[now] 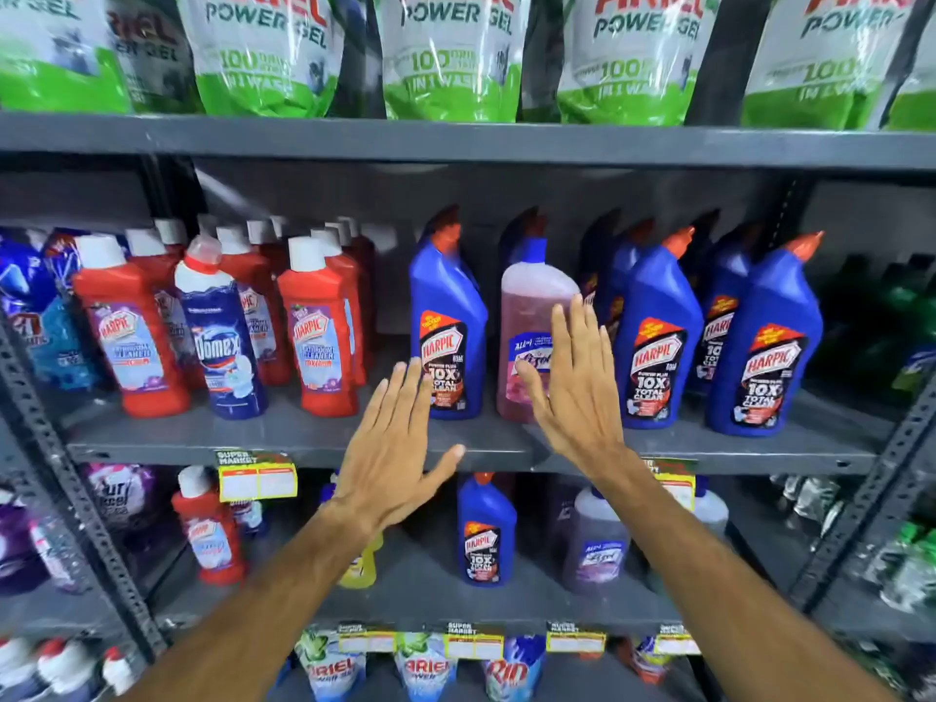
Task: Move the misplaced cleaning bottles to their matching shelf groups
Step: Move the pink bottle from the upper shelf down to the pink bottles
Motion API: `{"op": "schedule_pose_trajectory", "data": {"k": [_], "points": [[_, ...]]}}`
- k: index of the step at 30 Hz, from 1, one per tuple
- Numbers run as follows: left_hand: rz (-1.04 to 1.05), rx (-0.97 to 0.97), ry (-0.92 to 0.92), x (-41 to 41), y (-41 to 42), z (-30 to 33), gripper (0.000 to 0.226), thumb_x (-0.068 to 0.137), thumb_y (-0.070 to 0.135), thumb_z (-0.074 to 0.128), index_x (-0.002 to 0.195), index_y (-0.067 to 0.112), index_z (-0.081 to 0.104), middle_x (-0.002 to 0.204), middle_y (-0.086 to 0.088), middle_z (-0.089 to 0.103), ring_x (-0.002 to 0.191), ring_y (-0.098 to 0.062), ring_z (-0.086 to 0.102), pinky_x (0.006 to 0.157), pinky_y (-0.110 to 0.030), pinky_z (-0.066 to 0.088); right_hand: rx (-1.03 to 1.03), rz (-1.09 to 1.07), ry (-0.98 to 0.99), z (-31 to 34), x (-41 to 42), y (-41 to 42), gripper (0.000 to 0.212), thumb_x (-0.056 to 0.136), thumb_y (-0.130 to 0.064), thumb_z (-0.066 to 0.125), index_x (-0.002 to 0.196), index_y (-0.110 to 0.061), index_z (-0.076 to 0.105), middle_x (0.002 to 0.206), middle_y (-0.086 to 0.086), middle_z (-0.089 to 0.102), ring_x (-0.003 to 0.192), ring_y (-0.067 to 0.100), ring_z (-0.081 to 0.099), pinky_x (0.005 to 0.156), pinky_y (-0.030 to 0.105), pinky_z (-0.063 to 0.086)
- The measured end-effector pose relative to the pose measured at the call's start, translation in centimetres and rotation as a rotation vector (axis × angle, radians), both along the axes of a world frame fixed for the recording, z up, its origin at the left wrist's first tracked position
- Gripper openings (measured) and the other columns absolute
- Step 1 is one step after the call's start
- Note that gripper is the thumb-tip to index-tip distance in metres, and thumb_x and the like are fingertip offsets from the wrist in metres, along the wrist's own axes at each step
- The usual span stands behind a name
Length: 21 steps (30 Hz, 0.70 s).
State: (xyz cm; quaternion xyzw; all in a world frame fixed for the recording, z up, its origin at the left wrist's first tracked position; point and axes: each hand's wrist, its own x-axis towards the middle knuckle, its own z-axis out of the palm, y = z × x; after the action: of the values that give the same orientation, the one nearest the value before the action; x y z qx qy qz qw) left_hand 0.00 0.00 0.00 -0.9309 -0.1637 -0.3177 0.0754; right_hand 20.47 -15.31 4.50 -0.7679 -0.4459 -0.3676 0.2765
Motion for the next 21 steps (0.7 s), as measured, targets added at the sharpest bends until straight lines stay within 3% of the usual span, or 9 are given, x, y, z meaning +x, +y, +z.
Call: {"op": "schedule_pose_trajectory", "data": {"k": [5, 10, 13, 16, 18, 21], "points": [[0.114, -0.073, 0.087, -0.2, 1.3, -2.5, 0.096, 0.101, 0.068, 0.035, 0.161, -0.003, 0.011, 0.172, -0.022, 0.004, 0.16, -0.03, 0.0, 0.13, -0.046, 0.01, 0.073, 0.024, 0.193, -2.0, 0.5, 0.6, 0.084, 0.107, -0.051, 0.049, 0.166, -0.002, 0.015, 0.175, 0.02, 0.011, 0.163, 0.034, 0.014, 0.133, 0.047, 0.016], [0.136, -0.136, 0.177, 0.3, 2.3, -4.4, 0.097, 0.1, 0.072, 0.029, 0.161, -0.003, 0.018, 0.17, -0.022, 0.016, 0.159, -0.031, 0.01, 0.129, -0.042, 0.007, 0.119, 0.165, 0.467, -3.3, 1.1, 1.4, 0.093, 0.105, -0.048, 0.055, 0.166, -0.001, 0.002, 0.176, 0.018, 0.006, 0.164, 0.028, 0.012, 0.132, 0.039, 0.016], [0.139, -0.153, 0.19, 0.2, 2.1, -4.8, 0.096, 0.099, 0.074, 0.024, 0.159, -0.002, 0.028, 0.167, -0.021, 0.029, 0.157, -0.032, 0.022, 0.128, -0.041, 0.011, 0.171, 0.211, 0.632, -3.0, 0.9, 1.2, 0.099, 0.103, -0.048, 0.06, 0.167, -0.006, -0.002, 0.175, 0.012, 0.012, 0.157, 0.023, 0.025, 0.121, 0.024, 0.023], [0.151, -0.162, 0.181, 0.6, 2.5, -4.8, 0.095, 0.098, 0.074, 0.019, 0.156, 0.001, 0.036, 0.163, -0.019, 0.038, 0.153, -0.031, 0.032, 0.126, -0.041, 0.018, 0.196, 0.241, 0.707, -2.5, 1.3, 1.5, 0.099, 0.102, -0.043, 0.065, 0.168, -0.007, -0.001, 0.172, 0.011, 0.021, 0.141, 0.012, 0.039, 0.111, 0.018, 0.027], [0.161, -0.159, 0.189, 0.6, 2.6, -4.9, 0.093, 0.099, 0.073, 0.019, 0.156, 0.002, 0.037, 0.163, -0.018, 0.04, 0.152, -0.031, 0.034, 0.127, -0.042, 0.021, 0.213, 0.265, 0.716, -2.6, 1.8, 1.9, 0.1, 0.1, -0.041, 0.068, 0.168, -0.008, 0.002, 0.17, 0.01, 0.027, 0.133, 0.003, 0.04, 0.111, 0.019, 0.033], [0.174, -0.154, 0.187, 0.6, 2.6, -5.1, 0.09, 0.1, 0.071, 0.021, 0.155, 0.002, 0.039, 0.162, -0.018, 0.041, 0.151, -0.031, 0.036, 0.126, -0.043, 0.024, 0.262, 0.32, 0.762, -3.1, 2.8, 2.3, 0.102, 0.094, -0.049, 0.074, 0.166, -0.015, 0.011, 0.162, 0.008, 0.041, 0.136, 0.015, 0.054, 0.115, 0.036, 0.048]]}}
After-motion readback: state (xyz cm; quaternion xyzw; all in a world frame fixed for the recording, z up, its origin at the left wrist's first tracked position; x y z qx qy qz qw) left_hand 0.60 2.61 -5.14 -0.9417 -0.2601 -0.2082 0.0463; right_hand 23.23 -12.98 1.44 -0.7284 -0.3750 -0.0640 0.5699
